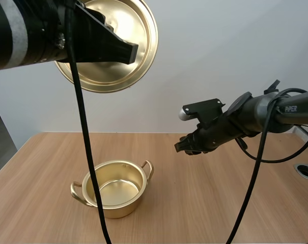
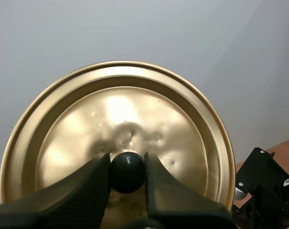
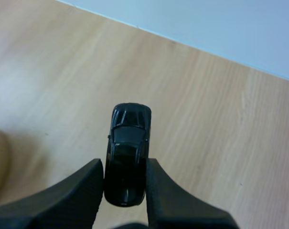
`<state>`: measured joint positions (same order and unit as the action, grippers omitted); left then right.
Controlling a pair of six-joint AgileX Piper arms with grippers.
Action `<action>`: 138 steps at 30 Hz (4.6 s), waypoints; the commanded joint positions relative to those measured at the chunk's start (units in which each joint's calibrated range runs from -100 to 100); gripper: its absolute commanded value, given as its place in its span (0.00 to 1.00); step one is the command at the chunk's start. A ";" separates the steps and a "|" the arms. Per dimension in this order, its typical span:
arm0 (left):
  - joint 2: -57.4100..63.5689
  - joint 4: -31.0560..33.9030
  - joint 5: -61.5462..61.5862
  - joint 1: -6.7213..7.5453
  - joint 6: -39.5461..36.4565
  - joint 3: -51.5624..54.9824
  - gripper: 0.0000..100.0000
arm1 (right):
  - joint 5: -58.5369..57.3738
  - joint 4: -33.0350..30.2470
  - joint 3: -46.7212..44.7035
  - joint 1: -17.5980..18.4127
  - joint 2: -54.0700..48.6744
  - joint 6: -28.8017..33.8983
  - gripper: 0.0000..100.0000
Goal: Open the pot, put the car inside, and close it
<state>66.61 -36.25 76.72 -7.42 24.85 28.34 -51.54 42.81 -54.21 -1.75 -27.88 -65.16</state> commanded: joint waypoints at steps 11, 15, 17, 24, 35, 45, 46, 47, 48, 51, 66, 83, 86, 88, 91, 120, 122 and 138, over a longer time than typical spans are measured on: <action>0.01 -9.38 0.77 -4.97 -0.97 0.00 0.00 | -13.78 24.47 0.06 14.73 0.80 -17.97 0.00; 0.01 -9.48 1.37 -6.32 -0.97 0.00 0.00 | -8.56 22.23 0.06 17.67 5.54 -18.17 0.00; 0.01 -9.48 2.35 -6.86 -0.97 0.00 0.00 | -6.96 21.76 0.06 18.59 8.11 -19.09 0.00; 0.01 -9.48 5.99 -7.48 -0.67 0.00 0.00 | 0.29 19.36 0.06 19.62 13.83 -20.25 0.00; 0.01 -9.48 6.43 -7.48 -0.57 0.00 0.00 | -1.17 16.70 0.06 19.62 14.74 -18.71 0.73; 0.01 -4.92 7.05 -7.48 -0.20 0.56 0.00 | 9.43 14.15 0.06 18.23 6.83 -13.27 0.00; 0.01 -3.72 7.84 -7.48 0.05 1.14 0.00 | 12.81 12.28 0.06 17.43 4.80 -11.43 0.00; 0.01 -2.81 9.05 -7.48 0.59 1.76 0.00 | 16.26 10.21 0.06 16.39 2.63 -9.21 0.00; 0.01 -2.02 10.75 -7.48 1.10 3.03 0.00 | 19.02 8.17 0.06 15.08 0.35 -6.68 0.00; 0.01 -2.09 18.44 -7.48 3.76 7.17 0.00 | 22.84 4.50 0.06 10.13 -6.96 -1.31 0.00; -20.64 -1.19 23.28 -7.41 15.96 31.51 0.00 | 15.94 3.98 -6.50 -5.28 -34.82 0.10 0.00; -31.91 0.73 9.97 -3.16 16.83 31.64 0.00 | 13.99 3.17 -7.08 -5.28 -36.16 -0.02 0.00; -31.91 4.20 5.36 -2.15 15.13 31.64 0.00 | 14.00 2.80 -7.08 -5.28 -36.16 -0.02 0.00; -31.91 5.23 3.84 -1.87 14.67 31.64 0.00 | 14.00 2.80 -7.08 -5.28 -36.16 -0.02 0.00; -31.91 4.94 3.44 -1.87 14.76 31.64 0.00 | 14.00 2.80 -7.08 -5.28 -36.16 -0.02 0.00; -35.10 1.61 7.90 -1.87 17.76 29.02 1.00 | 12.43 2.44 -7.08 -5.28 -36.16 -0.02 0.00; -31.21 -1.15 7.85 -1.87 19.77 27.46 1.00 | 12.00 2.44 -7.08 -5.28 -36.16 -0.02 0.00; 28.54 -1.61 -25.71 -2.15 -3.74 27.23 1.00 | 8.20 0.88 -7.48 -5.28 -36.16 -0.43 0.00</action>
<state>62.54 -54.79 53.49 -9.52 38.80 54.56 -44.43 44.70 -61.64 -7.00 -64.02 -65.62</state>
